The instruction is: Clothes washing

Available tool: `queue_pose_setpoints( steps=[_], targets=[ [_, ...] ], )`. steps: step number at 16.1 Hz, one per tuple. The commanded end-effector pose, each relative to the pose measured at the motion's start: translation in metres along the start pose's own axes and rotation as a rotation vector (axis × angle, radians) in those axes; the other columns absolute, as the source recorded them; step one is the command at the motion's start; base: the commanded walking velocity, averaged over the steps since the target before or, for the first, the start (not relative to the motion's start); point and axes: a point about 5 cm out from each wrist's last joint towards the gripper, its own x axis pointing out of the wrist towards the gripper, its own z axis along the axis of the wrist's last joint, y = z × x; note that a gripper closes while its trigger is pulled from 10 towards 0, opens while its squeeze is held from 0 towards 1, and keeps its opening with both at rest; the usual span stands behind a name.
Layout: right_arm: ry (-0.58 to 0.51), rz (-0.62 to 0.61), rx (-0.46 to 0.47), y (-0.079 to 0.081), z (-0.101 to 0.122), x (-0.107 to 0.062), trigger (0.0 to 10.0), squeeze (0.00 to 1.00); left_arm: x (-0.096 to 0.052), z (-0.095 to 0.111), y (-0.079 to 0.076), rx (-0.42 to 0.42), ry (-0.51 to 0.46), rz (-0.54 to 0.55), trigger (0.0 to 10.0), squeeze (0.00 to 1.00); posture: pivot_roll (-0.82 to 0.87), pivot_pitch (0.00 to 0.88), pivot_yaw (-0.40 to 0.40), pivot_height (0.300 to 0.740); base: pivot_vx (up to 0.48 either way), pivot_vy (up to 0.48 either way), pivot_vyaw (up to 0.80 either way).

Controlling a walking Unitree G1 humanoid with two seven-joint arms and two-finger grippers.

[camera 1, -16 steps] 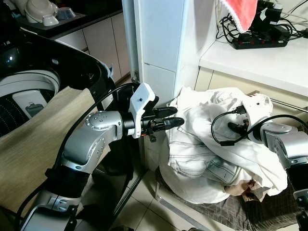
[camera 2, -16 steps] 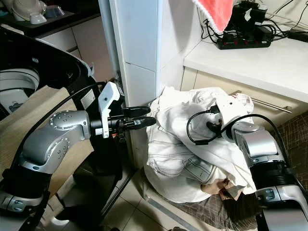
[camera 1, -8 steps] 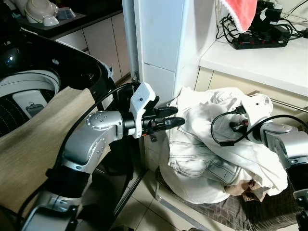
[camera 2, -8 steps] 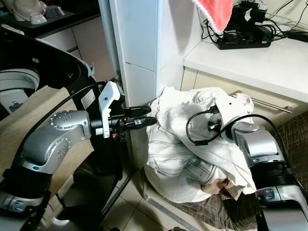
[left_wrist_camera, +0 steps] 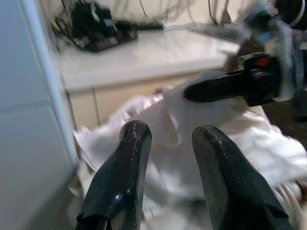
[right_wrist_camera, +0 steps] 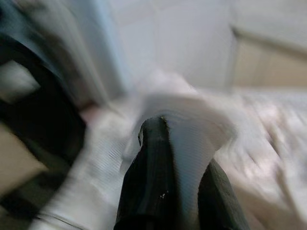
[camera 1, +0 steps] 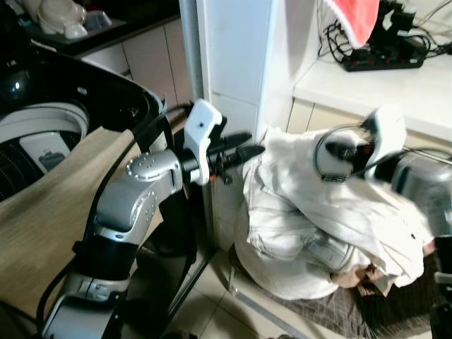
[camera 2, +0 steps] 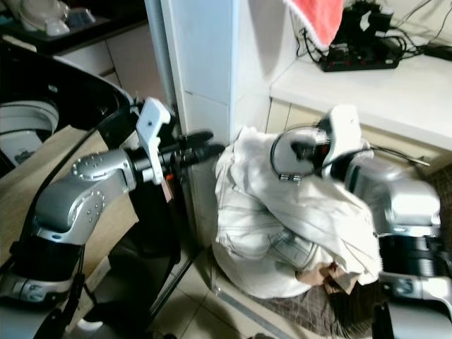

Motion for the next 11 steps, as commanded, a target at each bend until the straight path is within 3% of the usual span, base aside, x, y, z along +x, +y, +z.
queue_pose_setpoints(
  steps=[1,3,4,5,9,11],
  targets=[
    [-0.114,0.117,0.007,0.013,0.028,-0.009,0.0,0.00,0.004,0.012,0.003,0.053,-0.062,0.033,10.0,0.00,-0.16,0.000,0.050,0.740,0.000,0.000,0.00],
    [-0.255,0.315,0.043,0.035,0.054,-0.026,0.0,0.00,0.012,0.023,-0.003,0.051,-0.131,0.029,10.0,0.00,-0.17,0.000,0.049,0.740,0.000,0.000,0.00],
    [-0.271,0.340,0.043,0.038,0.057,-0.028,0.0,0.00,0.013,0.024,-0.004,0.045,-0.144,0.025,10.0,0.00,-0.17,0.000,0.049,0.740,0.000,0.000,0.00],
    [-0.339,0.449,0.042,0.051,0.070,-0.038,0.0,0.00,0.020,0.035,-0.013,0.003,-0.207,-0.016,10.0,0.00,-0.17,0.000,0.049,0.740,0.000,0.000,0.00],
    [-0.417,0.537,0.080,0.061,0.085,-0.047,0.0,0.00,0.030,0.054,-0.032,-0.068,-0.395,-0.124,10.0,0.00,-0.17,0.000,0.047,0.740,0.000,0.000,0.00],
    [-0.410,0.548,0.085,0.064,0.086,-0.048,0.0,0.00,0.034,0.048,-0.045,-0.100,-0.371,-0.209,10.0,0.00,-0.17,0.000,0.047,0.740,0.000,0.000,0.00]
  ],
)
